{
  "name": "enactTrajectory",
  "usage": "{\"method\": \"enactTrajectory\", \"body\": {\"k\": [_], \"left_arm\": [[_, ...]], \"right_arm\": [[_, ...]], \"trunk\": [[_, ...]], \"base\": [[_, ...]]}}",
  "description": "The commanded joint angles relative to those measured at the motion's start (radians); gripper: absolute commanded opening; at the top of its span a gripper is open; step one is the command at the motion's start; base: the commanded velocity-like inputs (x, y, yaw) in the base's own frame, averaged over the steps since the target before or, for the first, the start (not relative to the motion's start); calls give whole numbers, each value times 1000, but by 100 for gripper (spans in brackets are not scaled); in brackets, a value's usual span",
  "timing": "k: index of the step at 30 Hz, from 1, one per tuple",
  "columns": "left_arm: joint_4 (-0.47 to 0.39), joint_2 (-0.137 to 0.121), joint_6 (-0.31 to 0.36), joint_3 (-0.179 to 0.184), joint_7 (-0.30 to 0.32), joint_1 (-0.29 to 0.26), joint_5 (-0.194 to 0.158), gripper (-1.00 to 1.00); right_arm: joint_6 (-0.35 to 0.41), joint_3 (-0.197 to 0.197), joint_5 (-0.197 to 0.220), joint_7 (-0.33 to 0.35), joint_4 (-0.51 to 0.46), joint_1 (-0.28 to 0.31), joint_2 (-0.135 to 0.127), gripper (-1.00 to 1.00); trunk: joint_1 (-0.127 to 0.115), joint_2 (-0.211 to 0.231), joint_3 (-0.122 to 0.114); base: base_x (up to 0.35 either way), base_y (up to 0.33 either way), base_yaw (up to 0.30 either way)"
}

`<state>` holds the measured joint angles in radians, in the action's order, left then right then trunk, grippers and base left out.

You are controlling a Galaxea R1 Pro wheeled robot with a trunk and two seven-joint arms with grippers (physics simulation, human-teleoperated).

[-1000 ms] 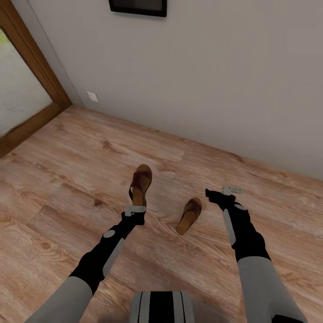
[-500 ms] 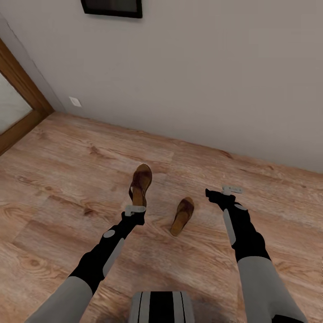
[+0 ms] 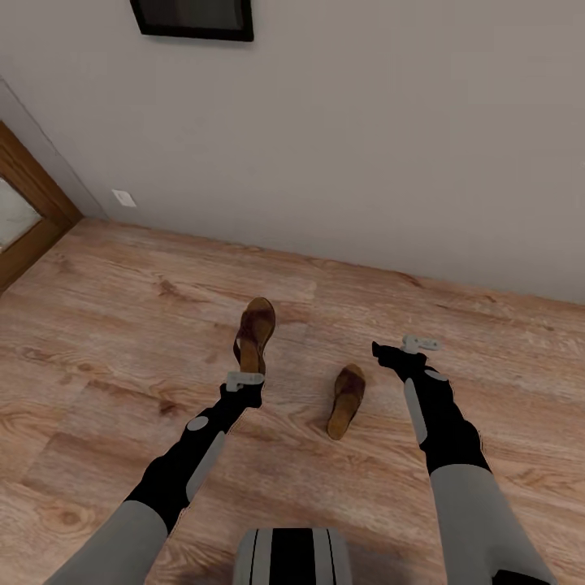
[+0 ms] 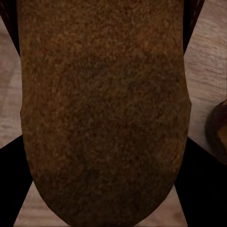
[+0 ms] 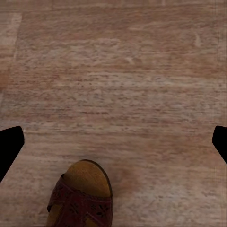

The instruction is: Pick up the two gym shoes and the two sandals from the corridor floor and place them onto the hallstand (shoe rack) in the corridor, making sure they are on the rack and not on the floor. Arrange them so the two gym shoes are next to each other and the two sandals are next to each other.

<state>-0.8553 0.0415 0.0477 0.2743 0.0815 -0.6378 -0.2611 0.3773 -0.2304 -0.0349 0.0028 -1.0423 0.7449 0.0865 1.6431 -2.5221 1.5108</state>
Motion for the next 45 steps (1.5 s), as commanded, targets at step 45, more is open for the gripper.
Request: {"method": "enactTrajectory", "body": {"k": [45], "left_arm": [[-142, 0, 78, -1, 3, 0, -11, -100]], "right_arm": [[3, -3, -1, 6, 3, 0, -1, 100]], "trunk": [[0, 0, -53]], "base": [[42, 188, -179]]}}
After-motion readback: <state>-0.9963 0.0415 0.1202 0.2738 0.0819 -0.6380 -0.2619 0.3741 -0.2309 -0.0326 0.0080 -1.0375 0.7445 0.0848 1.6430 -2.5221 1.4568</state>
